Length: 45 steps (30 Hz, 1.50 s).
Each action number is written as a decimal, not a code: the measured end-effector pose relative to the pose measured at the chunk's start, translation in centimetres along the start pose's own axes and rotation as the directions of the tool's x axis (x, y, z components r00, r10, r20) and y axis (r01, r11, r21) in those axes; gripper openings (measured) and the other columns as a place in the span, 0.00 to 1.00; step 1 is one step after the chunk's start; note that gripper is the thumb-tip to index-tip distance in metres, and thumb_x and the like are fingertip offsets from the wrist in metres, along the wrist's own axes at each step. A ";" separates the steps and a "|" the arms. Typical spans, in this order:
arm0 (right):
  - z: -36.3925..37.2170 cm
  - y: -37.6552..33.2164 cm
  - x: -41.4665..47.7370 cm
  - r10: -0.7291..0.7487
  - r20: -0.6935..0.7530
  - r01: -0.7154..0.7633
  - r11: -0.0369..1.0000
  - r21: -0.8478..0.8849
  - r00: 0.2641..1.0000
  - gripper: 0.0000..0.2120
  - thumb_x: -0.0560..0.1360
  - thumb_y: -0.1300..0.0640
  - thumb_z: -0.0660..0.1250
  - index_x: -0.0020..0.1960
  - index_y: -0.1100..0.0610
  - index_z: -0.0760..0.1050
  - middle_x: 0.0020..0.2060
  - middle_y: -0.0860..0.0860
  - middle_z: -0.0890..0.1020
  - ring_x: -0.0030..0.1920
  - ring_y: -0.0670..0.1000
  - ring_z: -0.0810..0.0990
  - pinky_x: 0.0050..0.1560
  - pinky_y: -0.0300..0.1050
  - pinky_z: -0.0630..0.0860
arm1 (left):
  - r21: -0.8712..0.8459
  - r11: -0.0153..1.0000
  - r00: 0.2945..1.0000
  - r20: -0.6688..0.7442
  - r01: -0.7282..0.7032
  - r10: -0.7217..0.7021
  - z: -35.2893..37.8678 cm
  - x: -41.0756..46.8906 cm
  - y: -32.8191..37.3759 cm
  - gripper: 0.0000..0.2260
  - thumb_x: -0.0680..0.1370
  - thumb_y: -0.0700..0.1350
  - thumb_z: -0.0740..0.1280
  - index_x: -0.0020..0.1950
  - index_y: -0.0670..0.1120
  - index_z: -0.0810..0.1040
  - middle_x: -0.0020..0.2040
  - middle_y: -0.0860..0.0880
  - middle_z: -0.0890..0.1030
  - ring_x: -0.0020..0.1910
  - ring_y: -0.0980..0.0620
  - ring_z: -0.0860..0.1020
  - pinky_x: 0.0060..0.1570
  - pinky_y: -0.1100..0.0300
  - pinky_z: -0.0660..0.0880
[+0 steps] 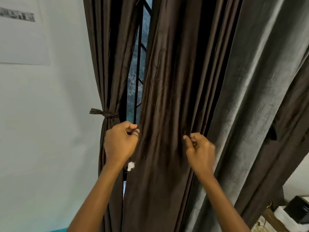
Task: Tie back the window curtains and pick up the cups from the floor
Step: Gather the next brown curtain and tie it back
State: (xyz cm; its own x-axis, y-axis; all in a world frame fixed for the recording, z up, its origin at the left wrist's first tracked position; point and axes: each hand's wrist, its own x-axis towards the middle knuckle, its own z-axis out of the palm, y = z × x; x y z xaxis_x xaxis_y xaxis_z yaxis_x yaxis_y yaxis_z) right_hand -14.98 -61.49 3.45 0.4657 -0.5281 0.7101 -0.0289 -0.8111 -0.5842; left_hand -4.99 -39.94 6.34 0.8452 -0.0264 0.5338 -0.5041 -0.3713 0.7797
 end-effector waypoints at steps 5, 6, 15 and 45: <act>1.8 -2.3 -1.4 -0.117 0.049 0.112 0.989 0.094 0.992 0.06 0.77 0.55 0.71 0.42 0.55 0.79 0.36 0.49 0.80 0.36 0.51 0.80 0.34 0.49 0.76 | -0.058 0.998 0.999 0.044 -0.030 0.033 4.0 -3.0 3.1 0.05 0.74 0.46 0.74 0.49 0.51 0.86 0.41 0.59 0.85 0.43 0.61 0.83 0.46 0.56 0.81; 1.9 -2.5 -1.6 -0.139 0.066 0.132 0.986 0.103 0.988 0.06 0.78 0.56 0.71 0.42 0.55 0.78 0.36 0.48 0.80 0.36 0.50 0.79 0.34 0.48 0.75 | -0.069 0.997 0.998 0.047 -0.031 0.034 4.8 -3.6 3.7 0.04 0.74 0.46 0.74 0.48 0.51 0.86 0.41 0.59 0.85 0.43 0.62 0.82 0.46 0.59 0.81; 0.6 0.2 -1.1 -0.218 0.147 0.200 0.972 0.124 0.965 0.02 0.78 0.58 0.69 0.48 0.54 0.80 0.41 0.49 0.81 0.38 0.50 0.80 0.32 0.43 0.71 | -0.043 0.999 0.999 0.040 -0.031 0.033 7.4 -6.5 7.2 0.05 0.75 0.44 0.74 0.50 0.50 0.87 0.43 0.58 0.86 0.44 0.65 0.82 0.49 0.69 0.78; -2.8 2.0 1.7 -0.028 -0.058 0.039 0.981 0.190 0.998 0.14 0.75 0.51 0.73 0.59 0.51 0.79 0.53 0.46 0.80 0.46 0.47 0.80 0.43 0.47 0.79 | 0.329 0.938 0.991 -0.034 -0.109 0.128 7.2 -4.9 8.7 0.10 0.79 0.47 0.69 0.41 0.44 0.80 0.31 0.49 0.79 0.31 0.51 0.77 0.32 0.59 0.73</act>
State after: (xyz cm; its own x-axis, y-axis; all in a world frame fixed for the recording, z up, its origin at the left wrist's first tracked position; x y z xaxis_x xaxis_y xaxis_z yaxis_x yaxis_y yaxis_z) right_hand -16.73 -64.72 4.63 0.4143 -0.5188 0.7478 0.1575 -0.7684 -0.6203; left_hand -12.29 -49.74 8.15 0.7674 -0.0417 0.6398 -0.5067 -0.6510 0.5652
